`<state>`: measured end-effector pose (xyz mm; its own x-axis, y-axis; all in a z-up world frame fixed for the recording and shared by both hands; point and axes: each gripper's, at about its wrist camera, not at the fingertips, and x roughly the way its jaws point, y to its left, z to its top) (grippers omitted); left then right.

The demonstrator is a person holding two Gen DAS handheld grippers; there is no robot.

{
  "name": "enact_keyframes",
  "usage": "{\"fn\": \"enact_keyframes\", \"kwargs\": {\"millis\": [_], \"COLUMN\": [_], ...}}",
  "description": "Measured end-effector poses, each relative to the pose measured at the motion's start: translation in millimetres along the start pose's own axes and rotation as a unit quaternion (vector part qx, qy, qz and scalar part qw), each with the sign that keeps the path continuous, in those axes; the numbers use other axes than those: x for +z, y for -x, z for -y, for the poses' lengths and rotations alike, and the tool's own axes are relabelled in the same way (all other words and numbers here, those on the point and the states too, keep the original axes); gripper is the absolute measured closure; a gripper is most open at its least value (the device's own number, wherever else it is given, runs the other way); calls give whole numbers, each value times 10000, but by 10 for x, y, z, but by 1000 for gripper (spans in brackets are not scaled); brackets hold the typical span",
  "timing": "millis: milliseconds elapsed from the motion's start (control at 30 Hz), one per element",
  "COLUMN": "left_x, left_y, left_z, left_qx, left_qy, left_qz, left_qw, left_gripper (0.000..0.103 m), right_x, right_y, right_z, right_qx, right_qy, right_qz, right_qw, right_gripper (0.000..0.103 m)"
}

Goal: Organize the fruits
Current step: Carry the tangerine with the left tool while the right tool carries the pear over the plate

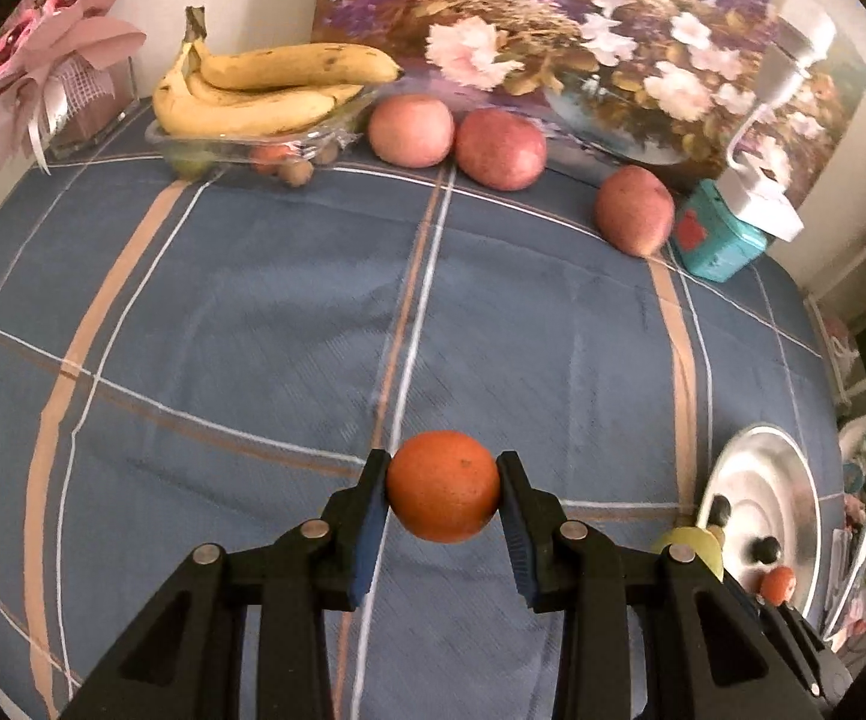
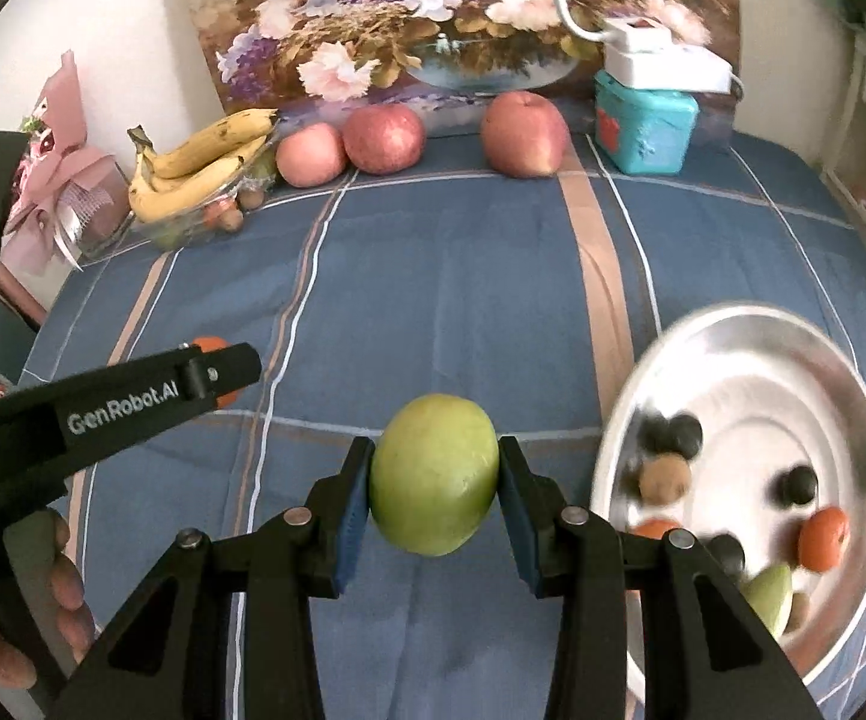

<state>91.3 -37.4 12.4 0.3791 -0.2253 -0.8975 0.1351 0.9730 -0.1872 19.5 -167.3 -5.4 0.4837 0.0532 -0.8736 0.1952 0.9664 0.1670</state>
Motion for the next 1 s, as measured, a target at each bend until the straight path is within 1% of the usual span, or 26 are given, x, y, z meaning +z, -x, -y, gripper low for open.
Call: {"fn": "enact_keyframes", "kwargs": {"millis": [133, 300, 367, 467, 600, 667, 767, 867, 1000], "left_x": [-86, -166, -190, -244, -358, -410, -501, -562, -624], "left_y": [36, 46, 48, 52, 39, 34, 26, -3, -80], "left_z": [153, 430, 540, 735, 1002, 1107, 1270, 1375, 1471], "left_qx": [-77, -244, -343, -477, -786, -925, -1118, -1164, -1230], "left_qy": [-152, -429, -532, -764, -1105, -1246, -1512, -1641, -1730], "left_qz": [-9, -38, -65, -108, -229, -275, -282, -293, -386], "left_qw": [9999, 9988, 9980, 9959, 9905, 9875, 9818, 9791, 9765], "left_gripper": [65, 65, 65, 65, 65, 65, 65, 65, 65], "right_x": [-44, 11, 36, 50, 27, 13, 7, 7, -2], "right_y": [59, 130, 178, 228, 278, 314, 376, 419, 376], "right_z": [158, 522, 740, 1075, 1440, 1558, 1663, 1673, 1672], "right_qx": [11, -91, -250, -628, -902, -931, -898, -867, -835], "right_qy": [-194, -614, -849, -1131, -1566, -1719, -1906, -1948, -1918], "right_qz": [-2, 110, 181, 231, 264, 305, 457, 578, 530], "right_qw": [9998, 9980, 9959, 9913, 9832, 9802, 9765, 9753, 9764], "right_gripper": [61, 61, 61, 61, 61, 61, 61, 61, 60]}}
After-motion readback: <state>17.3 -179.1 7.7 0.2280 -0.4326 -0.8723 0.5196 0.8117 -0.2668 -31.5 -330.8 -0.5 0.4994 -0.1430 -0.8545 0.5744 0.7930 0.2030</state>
